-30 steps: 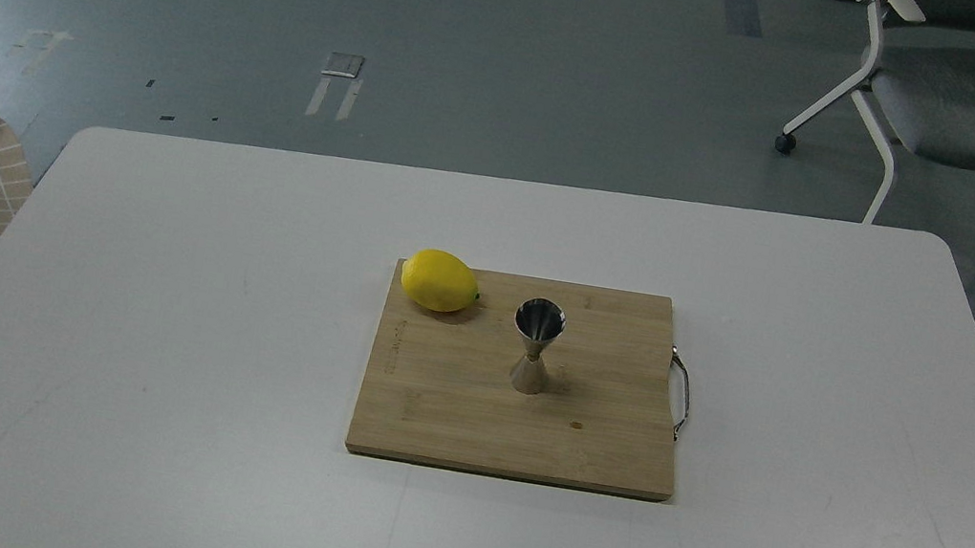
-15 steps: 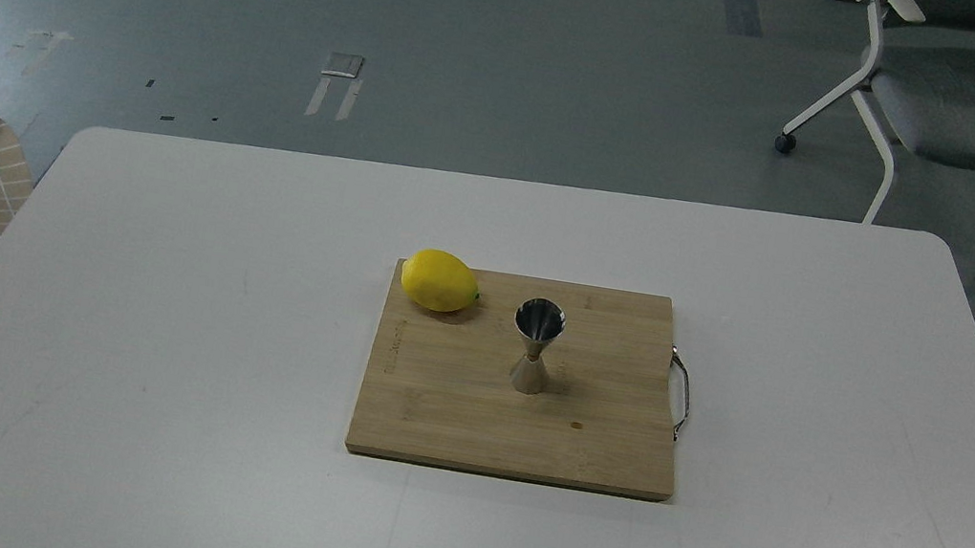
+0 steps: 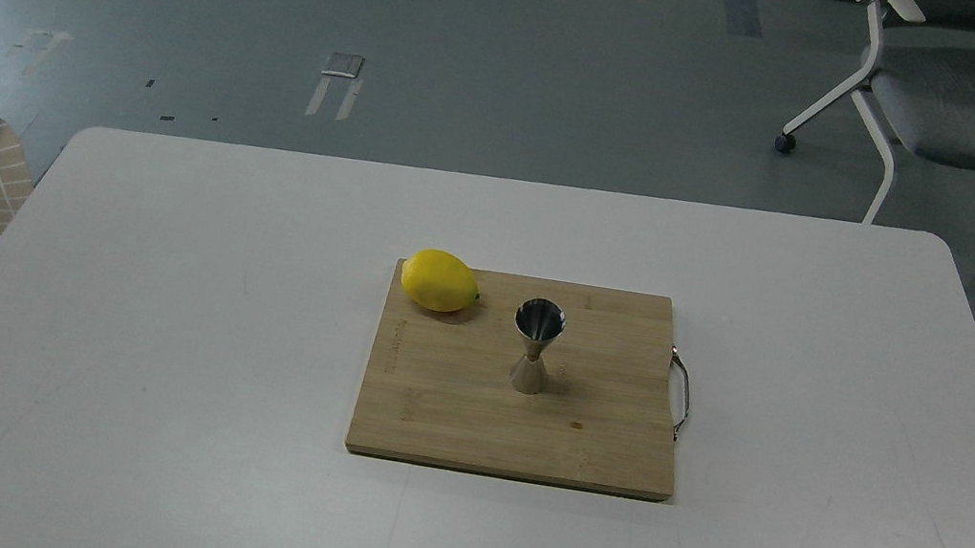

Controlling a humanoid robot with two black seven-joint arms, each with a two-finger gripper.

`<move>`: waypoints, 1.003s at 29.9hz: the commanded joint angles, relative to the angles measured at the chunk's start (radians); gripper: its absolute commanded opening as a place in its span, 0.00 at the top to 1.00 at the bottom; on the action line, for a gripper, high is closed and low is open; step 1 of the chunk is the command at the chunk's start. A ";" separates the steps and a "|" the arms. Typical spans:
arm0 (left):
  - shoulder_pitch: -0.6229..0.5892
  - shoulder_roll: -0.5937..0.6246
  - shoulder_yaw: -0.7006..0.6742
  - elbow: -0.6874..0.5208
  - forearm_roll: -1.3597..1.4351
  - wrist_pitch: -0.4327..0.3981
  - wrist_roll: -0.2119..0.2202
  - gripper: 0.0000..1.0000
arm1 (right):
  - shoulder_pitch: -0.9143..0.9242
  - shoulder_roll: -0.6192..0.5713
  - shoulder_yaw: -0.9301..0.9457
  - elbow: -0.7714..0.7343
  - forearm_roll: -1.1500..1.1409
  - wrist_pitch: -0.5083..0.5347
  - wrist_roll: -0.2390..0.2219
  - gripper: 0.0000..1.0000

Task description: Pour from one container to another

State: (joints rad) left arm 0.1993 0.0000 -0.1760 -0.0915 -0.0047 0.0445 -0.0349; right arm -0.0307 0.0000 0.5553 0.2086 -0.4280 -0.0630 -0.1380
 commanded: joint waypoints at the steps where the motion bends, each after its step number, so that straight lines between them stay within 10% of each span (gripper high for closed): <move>1: 0.000 0.000 -0.010 -0.001 -0.012 0.005 0.000 0.01 | 0.000 0.000 0.000 0.000 0.000 0.000 0.000 0.00; 30: -0.001 0.000 0.122 0.013 -0.035 0.006 0.003 0.01 | 0.000 0.000 0.000 0.000 0.000 0.000 0.000 0.00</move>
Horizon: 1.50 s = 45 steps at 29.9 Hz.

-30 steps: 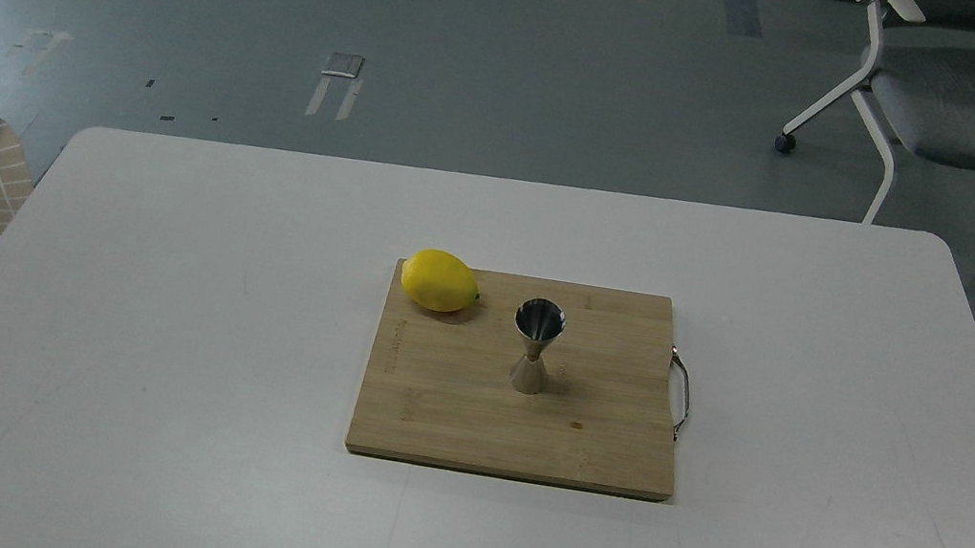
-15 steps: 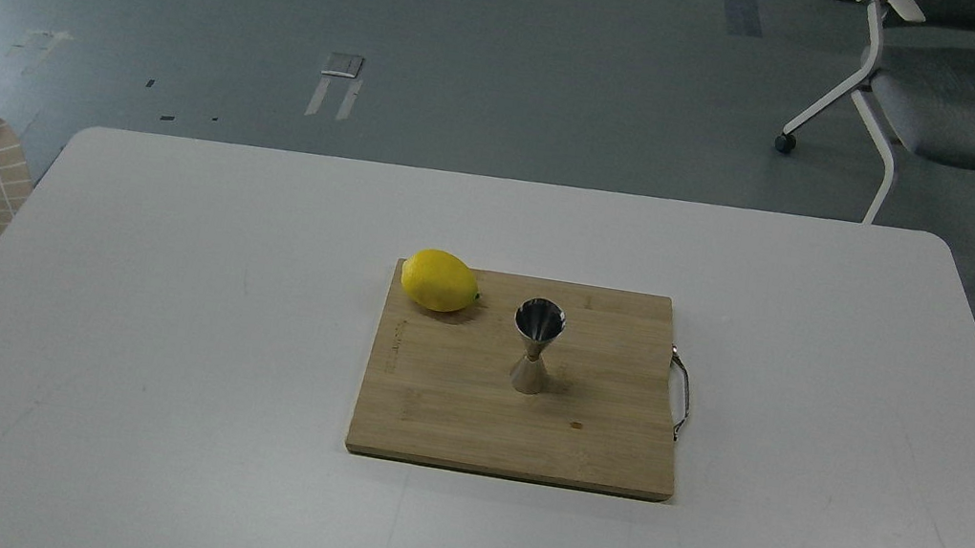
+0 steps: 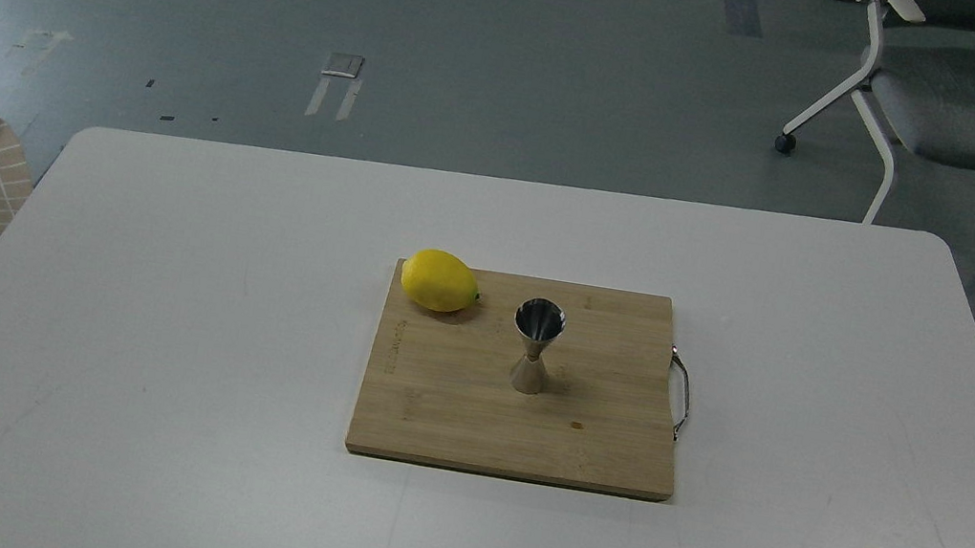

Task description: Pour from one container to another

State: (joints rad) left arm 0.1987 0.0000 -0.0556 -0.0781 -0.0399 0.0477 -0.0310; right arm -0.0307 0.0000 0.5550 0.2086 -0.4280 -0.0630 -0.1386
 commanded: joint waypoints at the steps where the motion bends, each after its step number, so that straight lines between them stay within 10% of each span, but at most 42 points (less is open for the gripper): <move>1: -0.001 0.000 0.000 0.000 0.000 0.001 -0.001 0.01 | 0.000 0.000 0.000 0.000 0.000 -0.001 0.001 0.00; 36: -0.001 0.000 -0.001 0.000 0.000 0.000 -0.001 0.01 | 0.002 0.000 -0.004 -0.002 0.000 -0.001 0.001 0.00; 45: -0.001 0.000 -0.001 0.000 0.000 0.000 -0.001 0.01 | 0.011 0.000 -0.320 -0.015 0.047 -0.005 0.001 0.00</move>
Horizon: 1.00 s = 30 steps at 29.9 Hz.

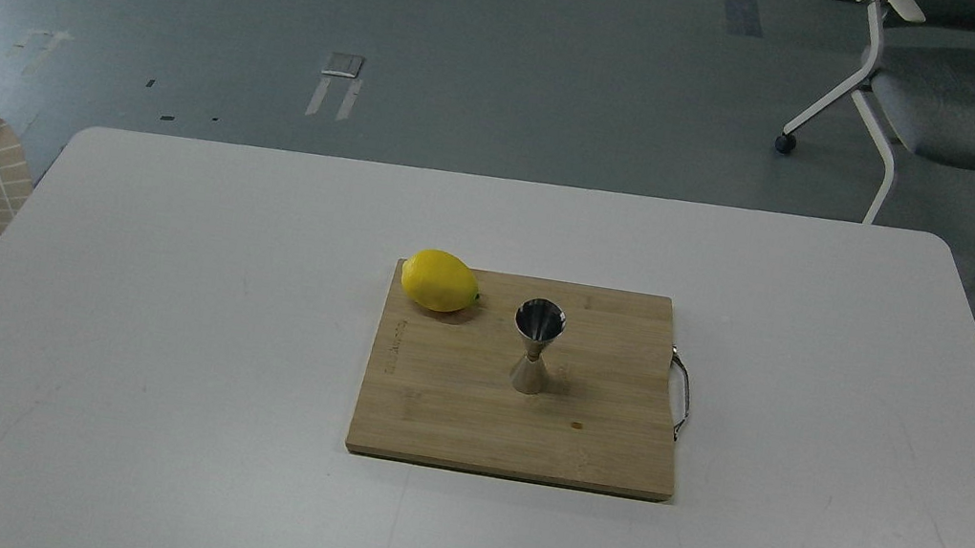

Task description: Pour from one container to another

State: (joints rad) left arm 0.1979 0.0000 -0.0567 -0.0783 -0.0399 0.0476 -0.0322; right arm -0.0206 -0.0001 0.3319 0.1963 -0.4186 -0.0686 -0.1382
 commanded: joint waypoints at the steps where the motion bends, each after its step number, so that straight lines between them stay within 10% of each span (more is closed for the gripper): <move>1: 0.000 0.000 0.000 0.000 0.000 0.000 0.000 0.01 | 0.001 0.000 -0.102 -0.003 0.072 0.001 0.000 0.00; 8: 0.000 0.000 0.000 0.000 0.000 0.000 0.000 0.01 | 0.022 0.000 -0.298 -0.008 0.428 0.009 0.009 0.00; 30: 0.000 0.000 0.000 0.000 0.000 0.000 0.000 0.01 | -0.002 0.000 -0.179 -0.034 0.431 -0.002 0.008 0.00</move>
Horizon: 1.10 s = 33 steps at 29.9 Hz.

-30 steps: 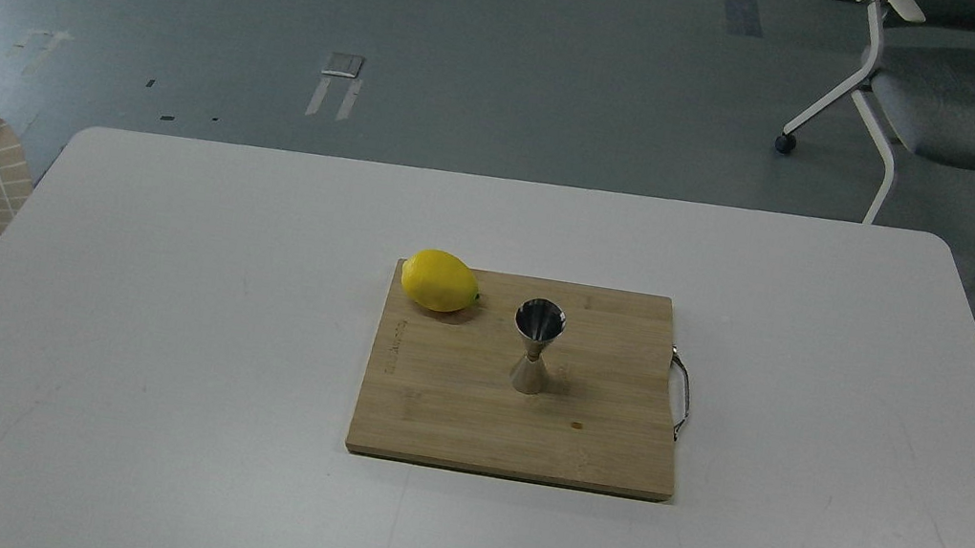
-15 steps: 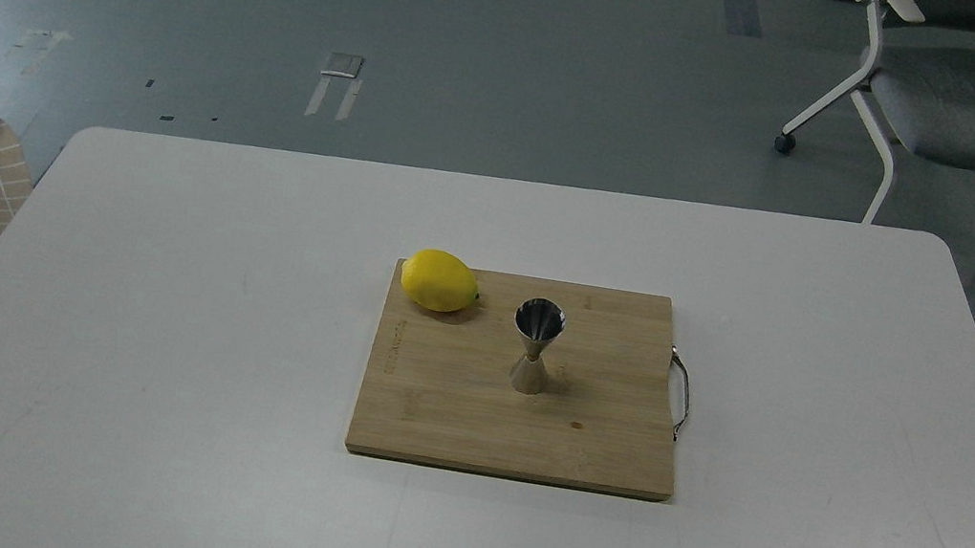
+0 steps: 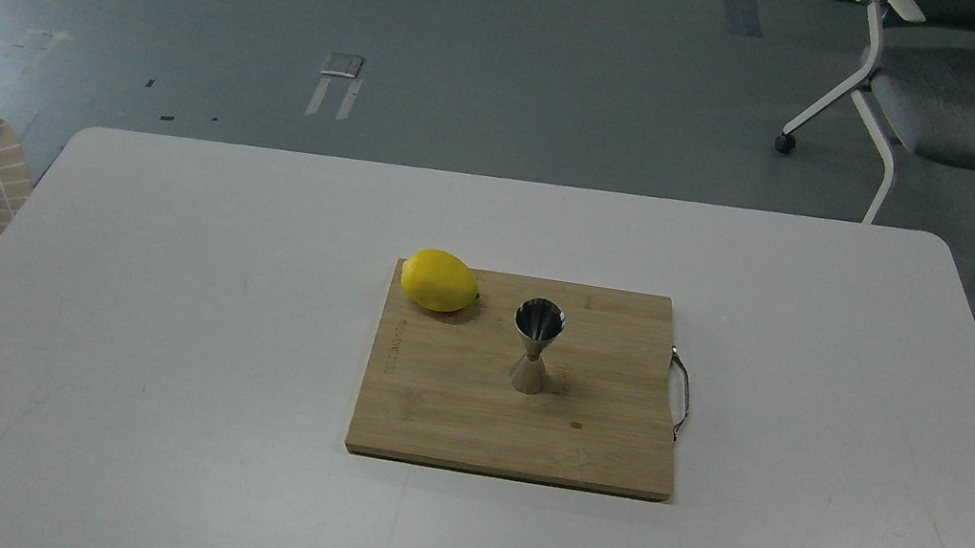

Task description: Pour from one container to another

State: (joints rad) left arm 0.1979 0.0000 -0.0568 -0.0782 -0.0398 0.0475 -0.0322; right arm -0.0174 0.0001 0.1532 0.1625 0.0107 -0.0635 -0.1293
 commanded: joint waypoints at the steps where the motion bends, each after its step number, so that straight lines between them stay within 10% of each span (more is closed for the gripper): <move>1: 0.000 0.000 0.000 0.000 0.000 0.000 0.000 0.01 | -0.007 0.000 0.000 0.000 0.002 -0.007 -0.001 0.00; 33: 0.000 0.000 0.000 0.000 0.000 0.000 0.000 0.01 | -0.015 0.000 -0.112 -0.006 0.078 0.004 -0.003 0.00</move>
State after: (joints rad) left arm 0.1979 0.0000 -0.0568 -0.0782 -0.0398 0.0475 -0.0322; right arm -0.0312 0.0000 0.0356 0.1564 0.0585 -0.0606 -0.1323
